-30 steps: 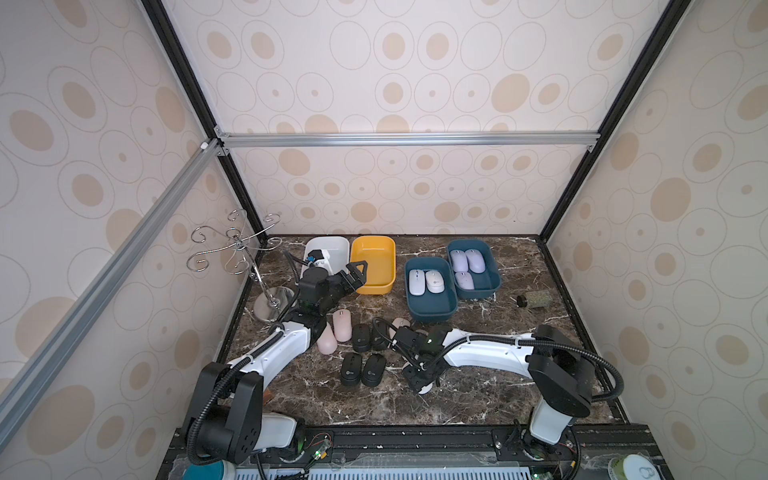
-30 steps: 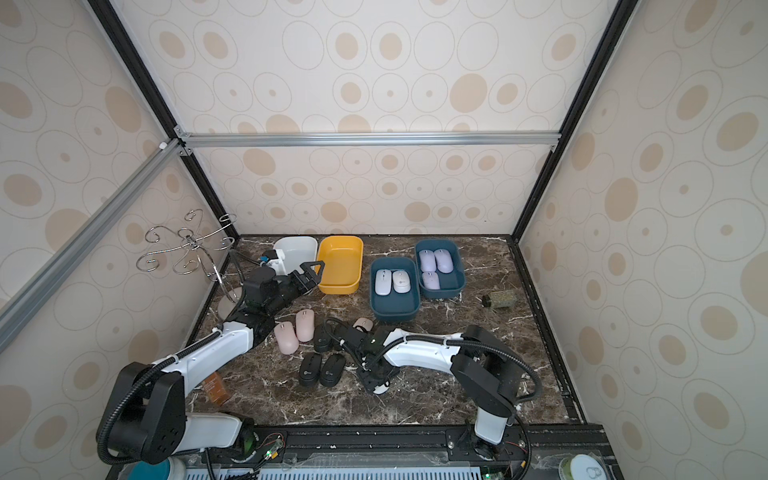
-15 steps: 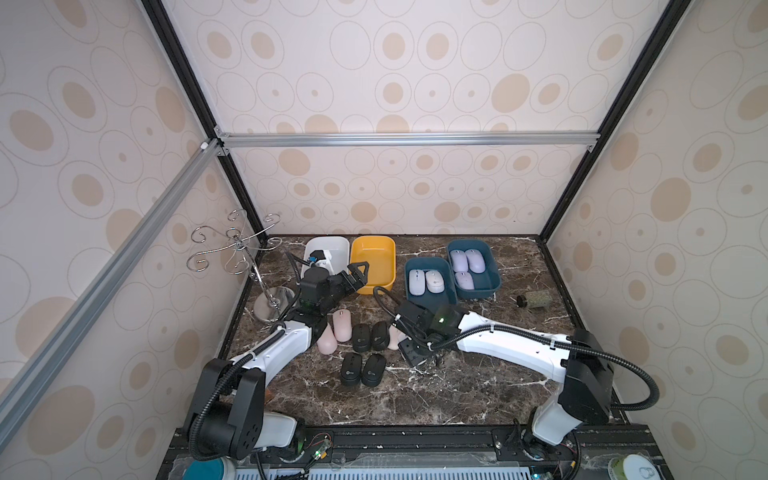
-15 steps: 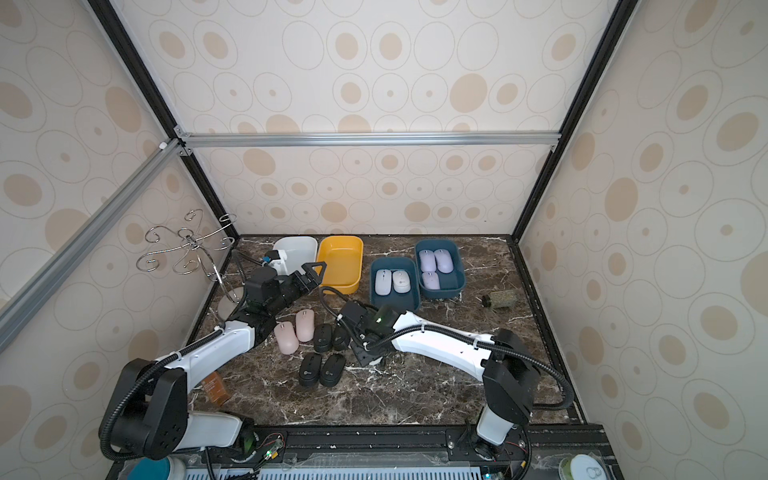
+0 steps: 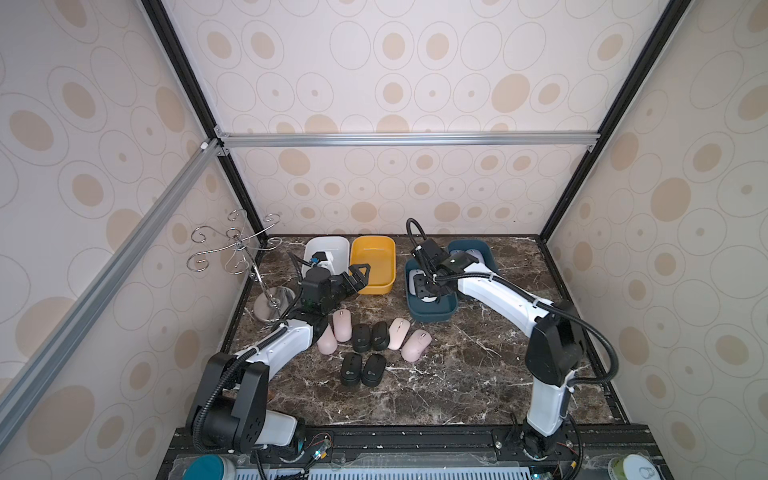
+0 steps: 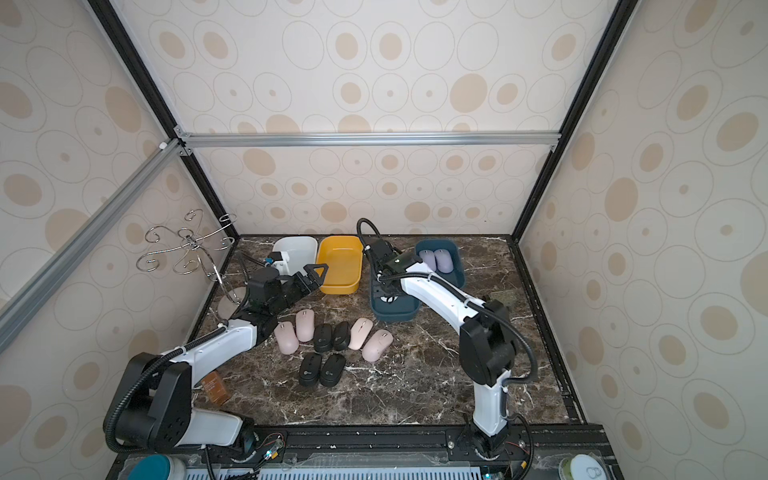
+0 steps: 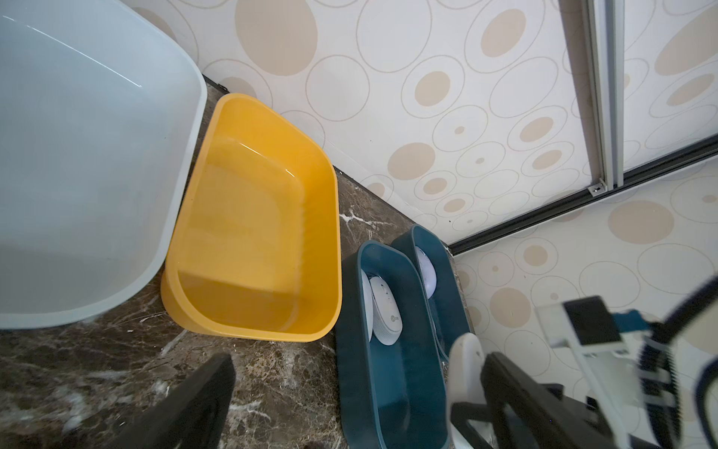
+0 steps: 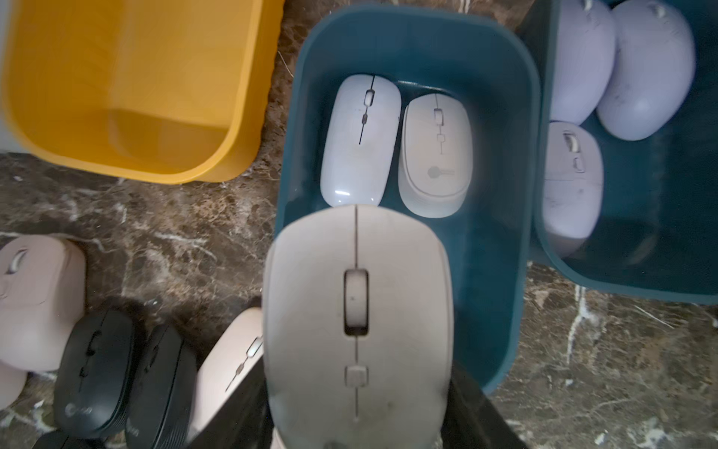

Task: Place the mice by color into the storage box
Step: Place the mouse in the storage box.

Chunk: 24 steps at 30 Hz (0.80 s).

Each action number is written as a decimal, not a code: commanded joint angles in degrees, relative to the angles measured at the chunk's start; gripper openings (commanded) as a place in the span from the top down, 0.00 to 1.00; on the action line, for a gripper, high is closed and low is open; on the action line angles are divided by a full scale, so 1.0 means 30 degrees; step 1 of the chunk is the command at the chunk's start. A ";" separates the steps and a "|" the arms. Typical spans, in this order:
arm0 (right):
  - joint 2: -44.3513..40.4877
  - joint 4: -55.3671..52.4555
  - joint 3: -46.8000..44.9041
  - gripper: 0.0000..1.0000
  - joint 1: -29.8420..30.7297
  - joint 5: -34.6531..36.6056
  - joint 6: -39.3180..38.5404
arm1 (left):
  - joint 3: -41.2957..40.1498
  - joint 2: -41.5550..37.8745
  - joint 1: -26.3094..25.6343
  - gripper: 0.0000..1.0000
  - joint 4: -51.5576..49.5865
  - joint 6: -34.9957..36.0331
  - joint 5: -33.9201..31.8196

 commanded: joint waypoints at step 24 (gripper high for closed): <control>0.3549 -0.0958 0.0300 0.54 -0.2717 -0.1306 -0.1349 | 0.0344 0.0079 0.0117 0.00 0.0557 -0.0522 0.0556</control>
